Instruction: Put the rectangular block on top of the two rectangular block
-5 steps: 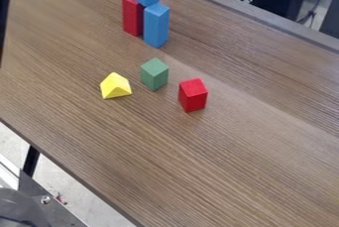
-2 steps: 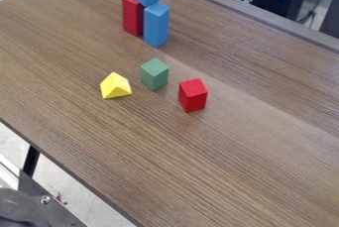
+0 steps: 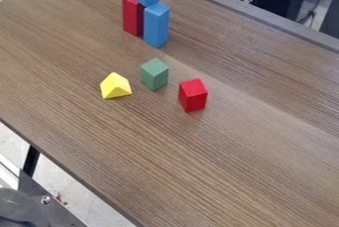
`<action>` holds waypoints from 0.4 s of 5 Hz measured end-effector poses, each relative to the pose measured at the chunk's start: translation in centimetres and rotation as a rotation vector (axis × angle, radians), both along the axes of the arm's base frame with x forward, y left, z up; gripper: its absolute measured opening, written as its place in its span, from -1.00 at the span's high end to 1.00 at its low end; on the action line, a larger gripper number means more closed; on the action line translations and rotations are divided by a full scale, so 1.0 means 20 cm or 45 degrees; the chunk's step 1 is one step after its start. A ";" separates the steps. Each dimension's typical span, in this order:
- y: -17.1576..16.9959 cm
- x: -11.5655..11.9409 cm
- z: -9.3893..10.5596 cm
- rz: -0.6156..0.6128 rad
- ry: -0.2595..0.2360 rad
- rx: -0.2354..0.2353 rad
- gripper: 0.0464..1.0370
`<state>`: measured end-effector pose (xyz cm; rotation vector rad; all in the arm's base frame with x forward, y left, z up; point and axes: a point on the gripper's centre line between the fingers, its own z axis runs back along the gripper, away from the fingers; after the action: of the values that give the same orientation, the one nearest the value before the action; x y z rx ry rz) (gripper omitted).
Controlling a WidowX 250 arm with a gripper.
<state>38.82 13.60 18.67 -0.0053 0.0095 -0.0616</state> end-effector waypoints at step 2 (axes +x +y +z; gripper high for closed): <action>0.01 0.00 -0.02 -0.007 0.003 0.015 -0.11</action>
<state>38.85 13.81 18.22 0.0065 0.0124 -0.0674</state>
